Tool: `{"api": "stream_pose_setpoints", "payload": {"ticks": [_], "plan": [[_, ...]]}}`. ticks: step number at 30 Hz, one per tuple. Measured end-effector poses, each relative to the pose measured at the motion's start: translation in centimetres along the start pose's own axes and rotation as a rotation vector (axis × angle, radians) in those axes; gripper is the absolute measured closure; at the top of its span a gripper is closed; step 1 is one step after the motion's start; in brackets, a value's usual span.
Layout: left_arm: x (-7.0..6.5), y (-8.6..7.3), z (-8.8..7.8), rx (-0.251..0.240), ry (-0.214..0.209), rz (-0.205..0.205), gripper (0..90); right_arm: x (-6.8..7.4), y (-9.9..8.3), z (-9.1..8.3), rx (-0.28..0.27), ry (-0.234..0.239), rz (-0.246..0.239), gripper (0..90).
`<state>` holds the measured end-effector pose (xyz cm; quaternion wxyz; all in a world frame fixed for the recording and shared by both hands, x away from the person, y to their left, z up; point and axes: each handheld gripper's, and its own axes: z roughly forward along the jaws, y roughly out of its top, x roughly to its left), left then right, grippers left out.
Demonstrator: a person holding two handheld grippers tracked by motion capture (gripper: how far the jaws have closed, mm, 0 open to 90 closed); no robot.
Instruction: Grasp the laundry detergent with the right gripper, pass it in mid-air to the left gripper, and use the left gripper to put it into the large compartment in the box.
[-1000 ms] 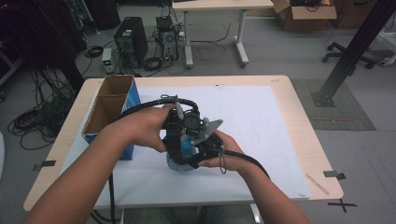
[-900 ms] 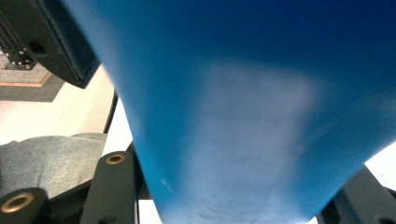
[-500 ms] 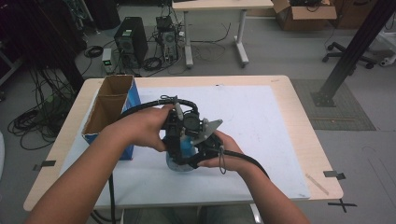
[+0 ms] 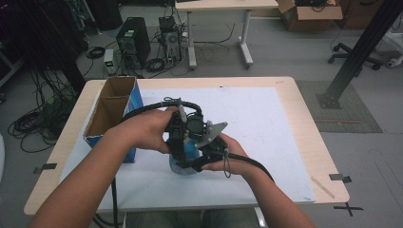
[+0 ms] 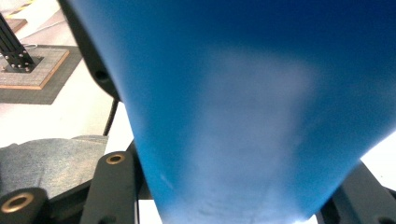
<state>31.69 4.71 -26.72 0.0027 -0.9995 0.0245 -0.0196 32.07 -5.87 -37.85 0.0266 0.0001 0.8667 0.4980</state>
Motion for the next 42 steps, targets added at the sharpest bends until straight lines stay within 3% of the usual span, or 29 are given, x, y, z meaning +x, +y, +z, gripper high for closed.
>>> {"api": "stream_pose_setpoints", "payload": {"ticks": [16,19,25,26,33,34,42], "plan": [[0.0,0.3,-1.3,0.002,0.015,0.014,38.9,0.1,0.6,-0.6,-0.043,-0.031,-0.011,41.9],[0.1,0.5,-1.4,0.008,0.021,0.011,38.9,0.2,0.7,-1.1,-0.069,-0.03,0.021,34.3],[0.2,0.5,-1.7,0.014,0.02,0.008,38.9,-0.1,0.2,-1.5,-0.061,-0.063,0.011,27.8],[0.1,0.6,-1.8,0.015,0.023,0.01,38.9,0.0,0.0,-1.6,-0.065,-0.061,0.035,25.3],[0.1,0.9,-2.0,0.023,0.033,0.008,38.9,0.0,-0.3,-1.7,-0.08,-0.064,0.045,18.0],[0.2,0.9,-2.0,0.02,0.033,-0.002,38.9,0.0,-0.4,-1.7,-0.08,-0.07,0.057,12.5],[0.4,0.8,-2.1,0.039,0.03,-0.021,38.9,-0.2,-1.0,-1.8,-0.084,-0.046,0.089,5.0]]}}
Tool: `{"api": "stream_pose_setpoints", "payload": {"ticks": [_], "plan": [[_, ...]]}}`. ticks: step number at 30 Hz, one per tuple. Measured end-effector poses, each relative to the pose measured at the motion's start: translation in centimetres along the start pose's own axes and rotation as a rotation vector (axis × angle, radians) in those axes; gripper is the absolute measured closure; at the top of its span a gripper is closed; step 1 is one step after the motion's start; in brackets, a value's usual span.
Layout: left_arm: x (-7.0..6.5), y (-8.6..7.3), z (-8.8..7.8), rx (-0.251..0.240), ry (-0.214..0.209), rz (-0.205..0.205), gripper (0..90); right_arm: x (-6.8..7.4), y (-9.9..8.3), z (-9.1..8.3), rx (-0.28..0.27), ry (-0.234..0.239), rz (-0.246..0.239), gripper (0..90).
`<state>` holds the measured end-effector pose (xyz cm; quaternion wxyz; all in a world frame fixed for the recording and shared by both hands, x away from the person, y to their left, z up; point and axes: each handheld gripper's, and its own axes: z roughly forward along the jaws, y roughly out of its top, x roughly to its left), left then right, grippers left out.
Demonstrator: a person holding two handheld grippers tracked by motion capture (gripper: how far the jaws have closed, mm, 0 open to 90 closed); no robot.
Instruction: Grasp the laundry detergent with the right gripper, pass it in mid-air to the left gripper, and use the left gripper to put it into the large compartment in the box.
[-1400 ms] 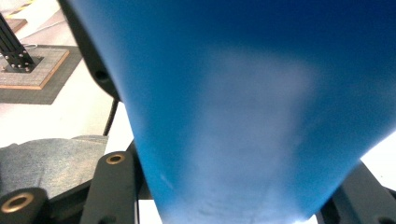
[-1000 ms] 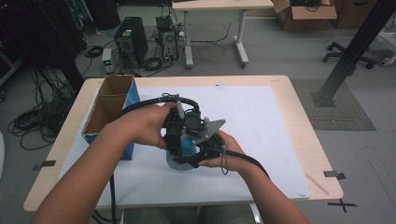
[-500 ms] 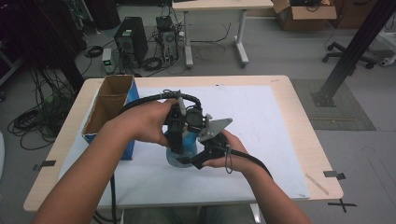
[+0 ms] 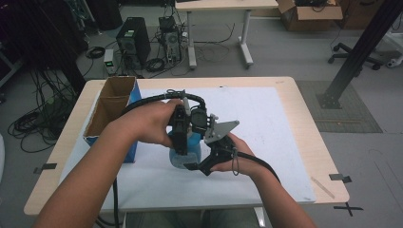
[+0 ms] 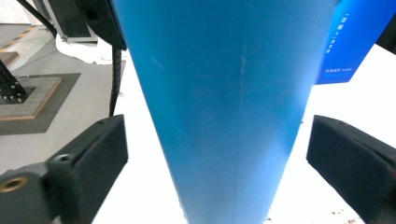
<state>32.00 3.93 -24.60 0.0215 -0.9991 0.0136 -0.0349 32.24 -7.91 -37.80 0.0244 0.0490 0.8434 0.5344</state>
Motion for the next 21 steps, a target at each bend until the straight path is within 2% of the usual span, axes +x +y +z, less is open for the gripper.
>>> {"api": "stream_pose_setpoints", "payload": {"ticks": [1,5,9,14,17,21], "plan": [[0.1,0.0,0.0,0.0,0.0,-0.001,38.8,-0.2,-0.1,0.0,0.003,0.013,0.005,1.5],[0.4,-0.2,-0.1,0.007,-0.007,-0.038,38.9,-0.3,-0.3,-0.2,0.006,0.035,0.006,0.6],[0.6,-0.1,-0.1,0.02,-0.015,-0.063,38.8,-0.5,-0.4,-1.0,-0.008,0.031,0.002,0.6],[1.0,0.0,-0.2,0.029,-0.026,-0.106,38.8,-0.9,-0.5,-2.9,-0.005,0.023,-0.015,0.6],[1.3,0.0,-0.3,0.039,-0.03,-0.141,38.7,-1.3,-0.6,-4.4,0.009,0.005,-0.028,0.6],[1.8,-0.1,-0.7,0.04,-0.044,-0.22,38.6,-2.0,-0.8,-6.2,0.059,-0.029,-0.034,0.6]]}}
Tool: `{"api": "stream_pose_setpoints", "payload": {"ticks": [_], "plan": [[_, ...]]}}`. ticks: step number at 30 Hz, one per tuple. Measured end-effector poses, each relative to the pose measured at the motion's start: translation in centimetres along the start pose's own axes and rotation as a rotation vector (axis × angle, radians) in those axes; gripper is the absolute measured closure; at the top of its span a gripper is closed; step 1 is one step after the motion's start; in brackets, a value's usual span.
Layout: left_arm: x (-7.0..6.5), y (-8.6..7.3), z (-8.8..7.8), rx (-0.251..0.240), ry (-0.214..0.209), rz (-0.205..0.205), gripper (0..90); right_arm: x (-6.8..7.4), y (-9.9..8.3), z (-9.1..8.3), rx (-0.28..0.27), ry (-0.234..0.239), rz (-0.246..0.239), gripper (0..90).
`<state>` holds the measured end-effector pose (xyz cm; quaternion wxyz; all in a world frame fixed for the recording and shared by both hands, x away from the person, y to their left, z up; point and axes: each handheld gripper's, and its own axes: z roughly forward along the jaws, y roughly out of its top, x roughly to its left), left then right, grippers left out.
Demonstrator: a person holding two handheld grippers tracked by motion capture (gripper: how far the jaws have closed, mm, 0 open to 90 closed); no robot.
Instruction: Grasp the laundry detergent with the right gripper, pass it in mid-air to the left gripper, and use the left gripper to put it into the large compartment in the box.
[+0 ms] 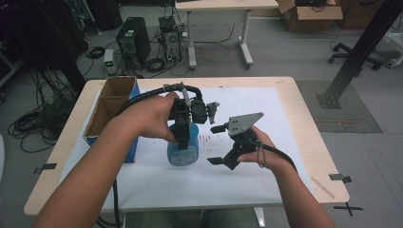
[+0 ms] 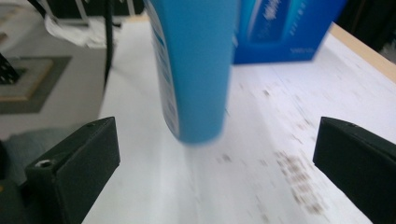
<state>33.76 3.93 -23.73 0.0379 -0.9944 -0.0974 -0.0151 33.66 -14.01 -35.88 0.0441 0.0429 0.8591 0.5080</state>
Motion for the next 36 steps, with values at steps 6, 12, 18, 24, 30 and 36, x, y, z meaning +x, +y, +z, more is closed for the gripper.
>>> {"api": "stream_pose_setpoints", "payload": {"ticks": [6,12,18,24,30,36], "plan": [[0.7,-0.4,-0.7,-0.021,-0.024,-0.1,38.6,-1.4,-0.3,-2.7,0.091,-0.031,-0.002,0.9],[1.7,-1.2,-1.5,-0.041,-0.046,-0.23,38.6,-2.5,-0.2,-4.5,0.183,-0.057,-0.002,1.5],[2.9,-2.2,-2.7,-0.045,-0.047,-0.364,38.6,-3.5,0.2,-5.4,0.27,-0.075,0.001,2.1],[4.3,-3.8,-4.6,-0.071,-0.055,-0.503,38.6,-4.3,0.5,-6.2,0.339,-0.093,0.012,2.1],[5.6,-5.8,-6.7,-0.108,-0.064,-0.665,38.6,-5.0,0.4,-6.9,0.397,-0.115,0.019,2.3],[6.7,-7.5,-8.8,-0.097,-0.035,-0.789,38.5,-5.3,0.2,-7.5,0.428,-0.122,0.036,2.5]]}}
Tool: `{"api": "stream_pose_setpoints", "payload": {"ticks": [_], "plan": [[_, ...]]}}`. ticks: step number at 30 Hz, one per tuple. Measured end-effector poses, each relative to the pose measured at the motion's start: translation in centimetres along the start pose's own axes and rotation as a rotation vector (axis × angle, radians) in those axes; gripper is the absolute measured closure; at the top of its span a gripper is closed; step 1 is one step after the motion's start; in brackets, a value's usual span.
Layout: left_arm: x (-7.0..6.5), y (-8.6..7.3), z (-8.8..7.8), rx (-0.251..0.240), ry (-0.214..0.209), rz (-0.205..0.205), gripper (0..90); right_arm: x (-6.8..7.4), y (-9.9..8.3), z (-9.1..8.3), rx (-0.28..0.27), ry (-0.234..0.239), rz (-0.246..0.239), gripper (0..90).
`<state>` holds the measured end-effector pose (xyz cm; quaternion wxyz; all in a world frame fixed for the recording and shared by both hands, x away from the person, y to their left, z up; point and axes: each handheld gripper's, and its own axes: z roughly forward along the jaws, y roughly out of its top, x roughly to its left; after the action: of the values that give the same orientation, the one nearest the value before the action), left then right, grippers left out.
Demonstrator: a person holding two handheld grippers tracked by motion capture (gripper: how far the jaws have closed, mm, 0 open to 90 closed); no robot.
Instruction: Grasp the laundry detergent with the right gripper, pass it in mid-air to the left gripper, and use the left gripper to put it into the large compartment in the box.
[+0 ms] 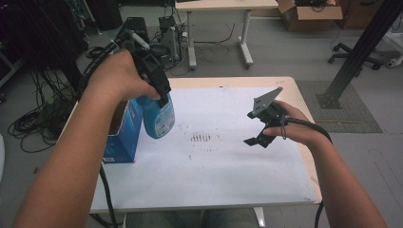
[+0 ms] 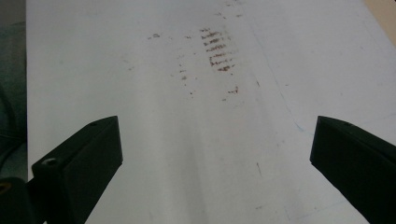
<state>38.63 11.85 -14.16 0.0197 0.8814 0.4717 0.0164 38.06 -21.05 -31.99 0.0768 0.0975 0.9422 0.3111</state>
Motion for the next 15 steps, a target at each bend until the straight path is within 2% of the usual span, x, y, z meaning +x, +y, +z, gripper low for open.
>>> {"api": "stream_pose_setpoints", "payload": {"ticks": [4,6,13,15], "plan": [[1.3,-0.2,-1.5,-0.006,0.016,-0.066,38.5,-0.2,-0.2,-0.2,0.014,-0.006,0.004,2.5],[1.7,-0.2,-2.1,-0.013,0.019,-0.083,38.5,-0.2,-0.3,-0.4,0.016,-0.008,0.003,2.5],[3.4,-0.6,-4.7,-0.056,0.02,-0.194,38.6,-0.4,-0.4,-0.7,0.01,-0.012,0.007,2.5],[3.8,-0.7,-5.2,-0.059,0.02,-0.214,38.6,-0.4,-0.5,-0.7,0.014,-0.011,0.007,2.6]]}}
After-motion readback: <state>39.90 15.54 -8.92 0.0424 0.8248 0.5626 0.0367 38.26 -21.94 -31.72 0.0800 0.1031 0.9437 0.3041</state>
